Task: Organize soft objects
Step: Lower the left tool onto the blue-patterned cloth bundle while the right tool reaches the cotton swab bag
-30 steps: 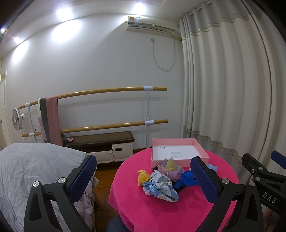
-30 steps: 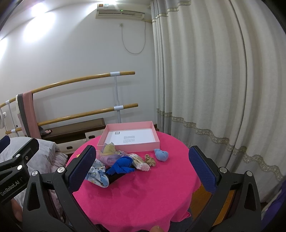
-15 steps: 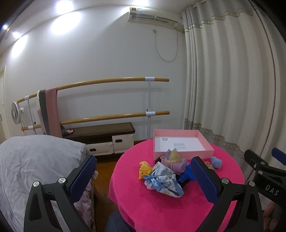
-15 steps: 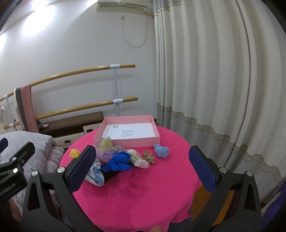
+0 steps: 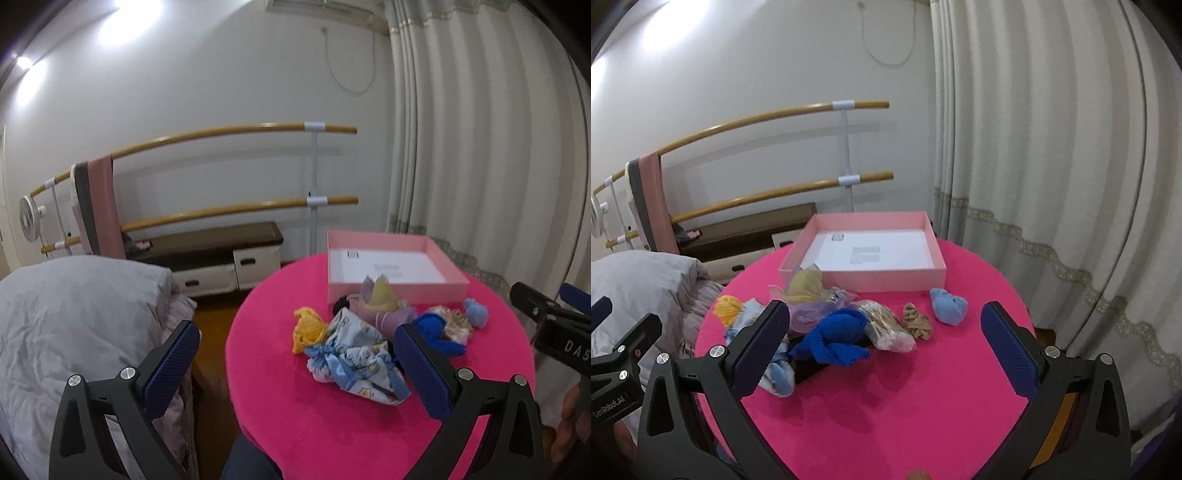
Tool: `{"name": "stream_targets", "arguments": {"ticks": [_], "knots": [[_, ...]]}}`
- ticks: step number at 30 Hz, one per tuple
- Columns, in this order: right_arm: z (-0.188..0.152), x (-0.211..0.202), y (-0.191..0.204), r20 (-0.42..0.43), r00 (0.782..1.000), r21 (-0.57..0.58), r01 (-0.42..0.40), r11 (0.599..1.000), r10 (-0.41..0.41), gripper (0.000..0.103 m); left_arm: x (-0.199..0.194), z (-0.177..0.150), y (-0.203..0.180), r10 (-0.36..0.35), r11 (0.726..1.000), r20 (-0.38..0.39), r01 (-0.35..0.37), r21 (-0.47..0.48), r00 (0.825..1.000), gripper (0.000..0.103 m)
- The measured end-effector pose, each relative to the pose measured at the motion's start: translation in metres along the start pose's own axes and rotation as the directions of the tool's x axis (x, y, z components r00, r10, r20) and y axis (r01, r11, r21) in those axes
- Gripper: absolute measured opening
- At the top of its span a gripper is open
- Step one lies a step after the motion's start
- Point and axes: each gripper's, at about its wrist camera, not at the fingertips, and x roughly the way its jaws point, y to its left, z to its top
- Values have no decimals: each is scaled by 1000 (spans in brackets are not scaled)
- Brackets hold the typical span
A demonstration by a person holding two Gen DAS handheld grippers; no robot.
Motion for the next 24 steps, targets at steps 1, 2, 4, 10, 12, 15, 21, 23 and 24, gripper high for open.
{"name": "stream_targets", "arguments": {"ticks": [1, 2, 4, 10, 12, 15, 21, 23, 24], "knots": [[-2, 4, -2, -13, 1000, 7, 2, 1000, -2, 103, 6, 1, -1, -2, 1000, -14, 2, 1, 1000, 103], [-5, 14, -7, -41, 999, 18, 5, 1000, -4, 103, 13, 2, -3, -6, 1000, -29, 6, 2, 1000, 103], [-9, 26, -14, -71, 997, 26, 14, 1000, -12, 103, 26, 3, -6, -18, 1000, -62, 18, 4, 998, 103], [-19, 55, -31, -148, 989, 52, 37, 998, -29, 103, 69, 8, -16, -48, 999, -142, 49, 5, 989, 103], [-20, 60, -32, -164, 986, 53, 40, 998, -31, 103, 82, 9, -16, -53, 999, -167, 54, -2, 985, 103], [-21, 71, -31, -191, 981, 56, 41, 998, -30, 103, 100, 7, -17, -57, 998, -197, 54, -21, 979, 103], [-26, 94, -26, -237, 971, 41, 49, 998, -38, 103, 139, 2, -16, -63, 997, -264, 49, -59, 963, 103], [-27, 100, -26, -251, 967, 38, 51, 998, -40, 103, 150, -2, -17, -68, 996, -290, 48, -76, 955, 103], [-27, 104, -26, -258, 965, 35, 52, 998, -41, 102, 154, -2, -17, -75, 995, -300, 51, -85, 951, 103]]}}
